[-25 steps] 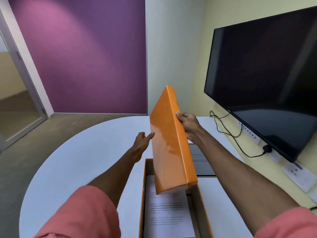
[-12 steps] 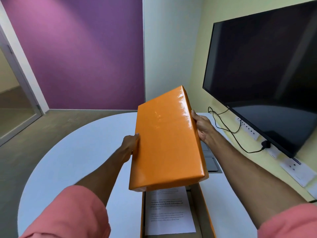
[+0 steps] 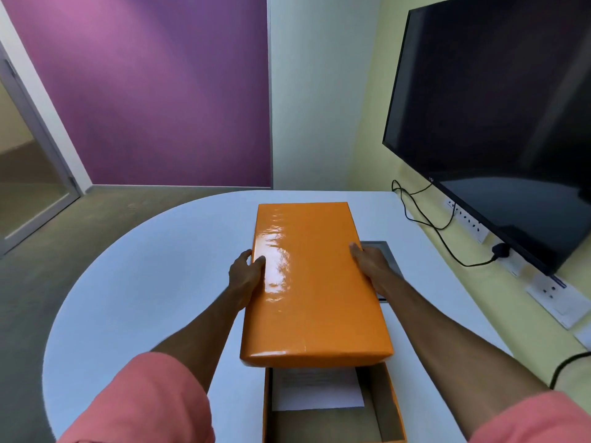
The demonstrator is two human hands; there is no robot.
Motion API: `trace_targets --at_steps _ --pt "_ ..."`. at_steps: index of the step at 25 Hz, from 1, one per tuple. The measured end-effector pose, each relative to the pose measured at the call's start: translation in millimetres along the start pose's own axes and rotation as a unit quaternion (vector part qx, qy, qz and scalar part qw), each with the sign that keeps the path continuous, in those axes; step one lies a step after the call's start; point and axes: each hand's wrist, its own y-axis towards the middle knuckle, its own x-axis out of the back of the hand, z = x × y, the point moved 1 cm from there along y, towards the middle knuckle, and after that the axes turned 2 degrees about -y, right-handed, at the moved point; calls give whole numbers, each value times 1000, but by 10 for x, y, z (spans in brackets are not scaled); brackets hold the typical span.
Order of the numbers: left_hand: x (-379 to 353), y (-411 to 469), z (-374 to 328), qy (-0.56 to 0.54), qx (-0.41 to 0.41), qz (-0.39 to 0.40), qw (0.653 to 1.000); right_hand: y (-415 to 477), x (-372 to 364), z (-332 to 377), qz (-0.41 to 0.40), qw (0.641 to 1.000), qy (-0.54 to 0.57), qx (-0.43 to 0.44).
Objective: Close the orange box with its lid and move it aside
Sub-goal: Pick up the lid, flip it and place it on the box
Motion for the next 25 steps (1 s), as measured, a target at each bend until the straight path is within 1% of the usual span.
trace_targets --at_steps 2,9,13,18,25 --pt "-53 -42 102 15 5 -11 1000 -49 -18 -194 27 999 -22 0" --pt "-246 -176 451 46 36 33 998 -92 3 -653 26 998 -60 -25" --pt "-358 -188 582 73 47 54 995 -90 -20 -792 10 993 -113 -24" --pt "-410 -163 775 86 82 62 991 -17 -71 -935 11 989 -142 -38" --pt "-481 -205 827 87 92 51 991 -22 -20 -1037 27 988 -141 -65"
